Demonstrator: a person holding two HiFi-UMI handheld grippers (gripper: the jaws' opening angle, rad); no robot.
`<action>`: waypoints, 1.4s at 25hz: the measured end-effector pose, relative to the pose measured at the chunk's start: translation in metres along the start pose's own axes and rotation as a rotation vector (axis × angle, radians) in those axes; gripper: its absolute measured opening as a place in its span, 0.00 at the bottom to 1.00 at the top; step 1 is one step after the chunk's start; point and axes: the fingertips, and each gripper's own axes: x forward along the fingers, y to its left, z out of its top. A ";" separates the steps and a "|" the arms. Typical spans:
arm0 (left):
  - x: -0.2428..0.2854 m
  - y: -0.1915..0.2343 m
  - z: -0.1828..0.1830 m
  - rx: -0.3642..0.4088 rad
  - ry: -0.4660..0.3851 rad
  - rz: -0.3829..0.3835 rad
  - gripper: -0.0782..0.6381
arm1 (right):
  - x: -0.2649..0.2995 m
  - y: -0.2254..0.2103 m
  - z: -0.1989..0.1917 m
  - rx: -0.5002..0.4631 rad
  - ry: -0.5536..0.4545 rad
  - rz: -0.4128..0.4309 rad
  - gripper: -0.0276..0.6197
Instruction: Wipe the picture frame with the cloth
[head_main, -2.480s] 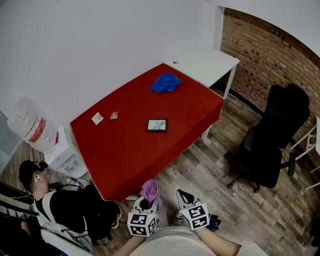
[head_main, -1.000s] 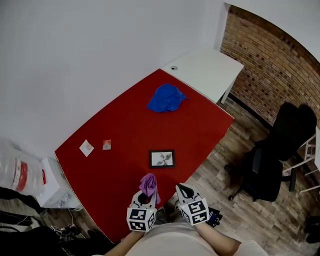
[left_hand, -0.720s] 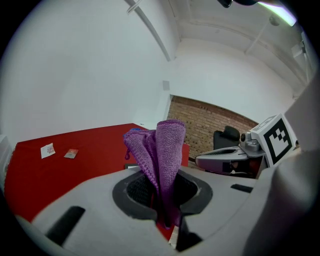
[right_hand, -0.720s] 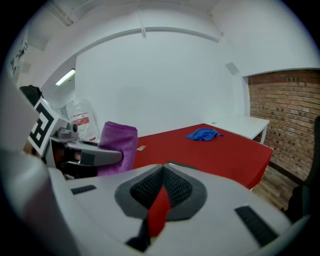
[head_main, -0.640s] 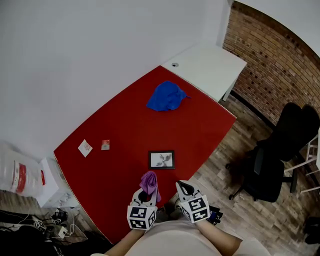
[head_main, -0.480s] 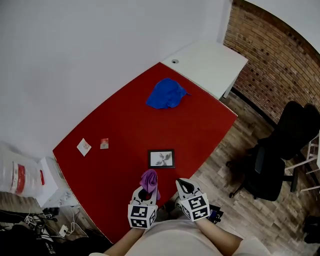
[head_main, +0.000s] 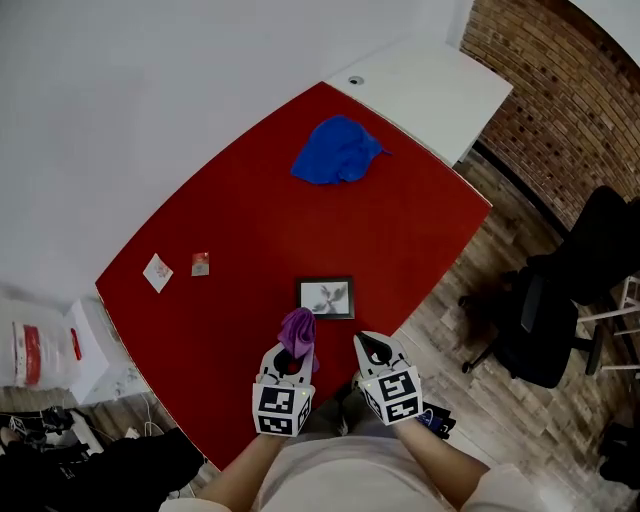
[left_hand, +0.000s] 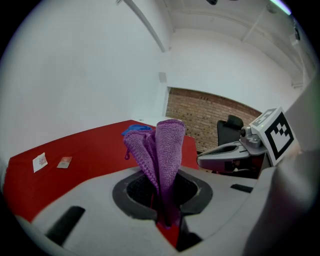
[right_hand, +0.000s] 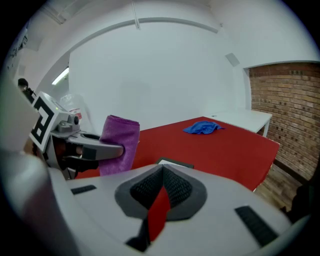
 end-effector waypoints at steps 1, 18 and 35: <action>0.006 0.002 0.000 0.023 0.010 -0.005 0.19 | 0.004 -0.002 0.001 0.002 -0.002 -0.002 0.05; 0.151 0.080 -0.030 1.181 0.477 0.036 0.19 | 0.035 -0.010 -0.033 0.053 0.053 0.000 0.05; 0.147 0.075 -0.063 1.311 0.573 -0.003 0.19 | 0.035 -0.022 -0.043 0.092 0.053 -0.008 0.05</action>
